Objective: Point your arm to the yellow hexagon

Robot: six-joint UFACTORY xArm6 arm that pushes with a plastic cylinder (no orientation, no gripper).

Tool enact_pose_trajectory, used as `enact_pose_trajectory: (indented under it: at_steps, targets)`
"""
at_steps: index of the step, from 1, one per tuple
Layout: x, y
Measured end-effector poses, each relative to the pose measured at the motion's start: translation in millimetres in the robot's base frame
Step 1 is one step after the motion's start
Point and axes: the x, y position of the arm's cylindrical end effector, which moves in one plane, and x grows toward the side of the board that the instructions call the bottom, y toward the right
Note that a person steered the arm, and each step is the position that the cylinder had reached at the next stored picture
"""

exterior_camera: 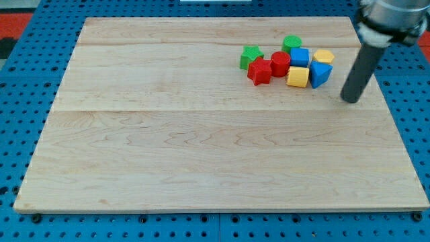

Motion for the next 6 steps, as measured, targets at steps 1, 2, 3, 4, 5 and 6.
enact_pose_trajectory:
  at_steps: [1,2,3,4,5,6]
  targets:
    - [-27,-4]
    - [-26,-48]
    - [-19,-32]
    - [-45,-16]
    - [-110,-7]
    - [-114,-33]
